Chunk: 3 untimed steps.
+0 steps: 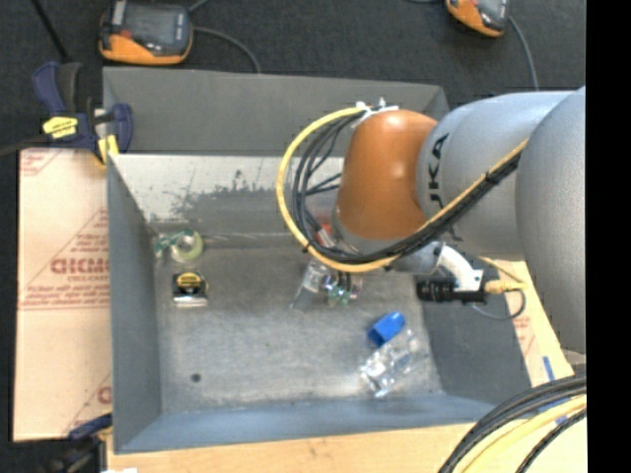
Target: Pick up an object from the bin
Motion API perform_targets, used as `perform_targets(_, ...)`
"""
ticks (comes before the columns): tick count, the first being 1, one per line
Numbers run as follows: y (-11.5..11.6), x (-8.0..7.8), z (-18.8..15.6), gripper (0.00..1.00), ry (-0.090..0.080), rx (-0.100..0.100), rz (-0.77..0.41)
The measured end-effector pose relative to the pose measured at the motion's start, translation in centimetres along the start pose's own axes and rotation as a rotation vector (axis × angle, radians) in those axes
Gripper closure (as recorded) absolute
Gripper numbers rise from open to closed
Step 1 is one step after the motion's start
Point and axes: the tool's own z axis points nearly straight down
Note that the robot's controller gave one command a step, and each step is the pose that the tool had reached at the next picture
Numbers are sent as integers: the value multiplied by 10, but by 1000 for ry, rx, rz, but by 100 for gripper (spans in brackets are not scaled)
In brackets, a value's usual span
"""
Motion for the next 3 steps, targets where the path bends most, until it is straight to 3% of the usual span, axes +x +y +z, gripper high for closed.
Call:
perform_targets(1, 26, -64, -1, 100, -4, -1, 120)
perform_targets(2, 5, -53, -102, 100, -7, -4, 107)
perform_targets(3, -14, -30, -89, 100, 0, 2, -311)
